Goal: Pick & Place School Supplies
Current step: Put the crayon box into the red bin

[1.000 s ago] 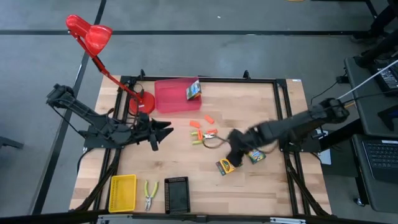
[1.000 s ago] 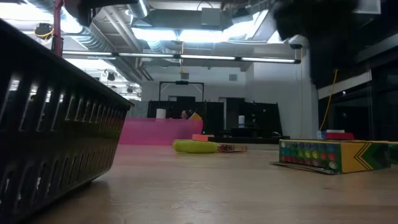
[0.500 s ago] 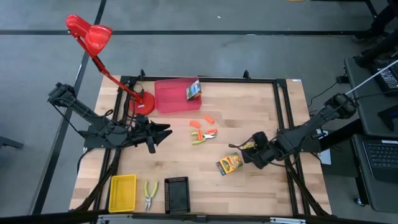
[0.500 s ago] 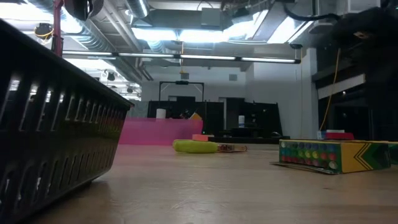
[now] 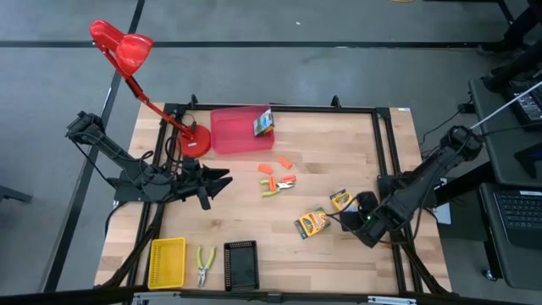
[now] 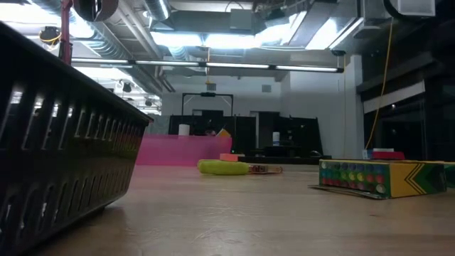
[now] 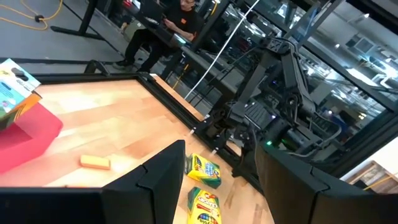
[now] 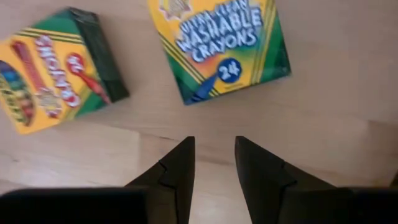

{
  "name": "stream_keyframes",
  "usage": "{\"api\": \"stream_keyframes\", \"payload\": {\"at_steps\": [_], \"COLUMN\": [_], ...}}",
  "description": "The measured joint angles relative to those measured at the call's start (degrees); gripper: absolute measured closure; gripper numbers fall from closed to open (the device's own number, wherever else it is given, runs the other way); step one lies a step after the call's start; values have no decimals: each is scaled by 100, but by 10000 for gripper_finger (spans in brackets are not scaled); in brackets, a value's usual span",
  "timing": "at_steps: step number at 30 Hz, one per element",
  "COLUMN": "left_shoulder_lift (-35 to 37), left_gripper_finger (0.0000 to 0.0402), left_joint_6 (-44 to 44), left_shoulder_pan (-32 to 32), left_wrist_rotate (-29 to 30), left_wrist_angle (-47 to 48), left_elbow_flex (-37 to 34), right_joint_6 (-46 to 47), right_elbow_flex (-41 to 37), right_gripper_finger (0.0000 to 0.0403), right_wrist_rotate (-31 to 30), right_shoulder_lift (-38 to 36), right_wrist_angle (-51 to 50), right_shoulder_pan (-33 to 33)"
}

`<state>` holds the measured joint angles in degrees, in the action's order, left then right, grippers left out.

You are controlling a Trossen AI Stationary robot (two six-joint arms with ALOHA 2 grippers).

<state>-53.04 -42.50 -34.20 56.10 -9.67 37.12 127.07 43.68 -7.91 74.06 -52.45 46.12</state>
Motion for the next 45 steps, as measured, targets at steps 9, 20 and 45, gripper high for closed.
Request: {"api": "stream_keyframes", "payload": {"at_steps": [9,20,45], "left_shoulder_lift": [0,55,66], "left_gripper_finger": [208,208,208], "left_joint_6": [116,131,179], "left_shoulder_pan": [-1,-22,-22], "left_wrist_rotate": [-8,-57,-68], "left_wrist_angle": [0,-6,-131], "left_elbow_flex": [0,0,0], "right_joint_6": [-17,-44,-2319], "right_elbow_flex": [-118,-621,-793], "right_gripper_finger": [312,319,319], "right_wrist_rotate": [176,31,-1650], "right_shoulder_lift": [498,786,782], "right_wrist_angle": [139,899,3106], "right_shoulder_pan": [-27,-354,-2812]}}
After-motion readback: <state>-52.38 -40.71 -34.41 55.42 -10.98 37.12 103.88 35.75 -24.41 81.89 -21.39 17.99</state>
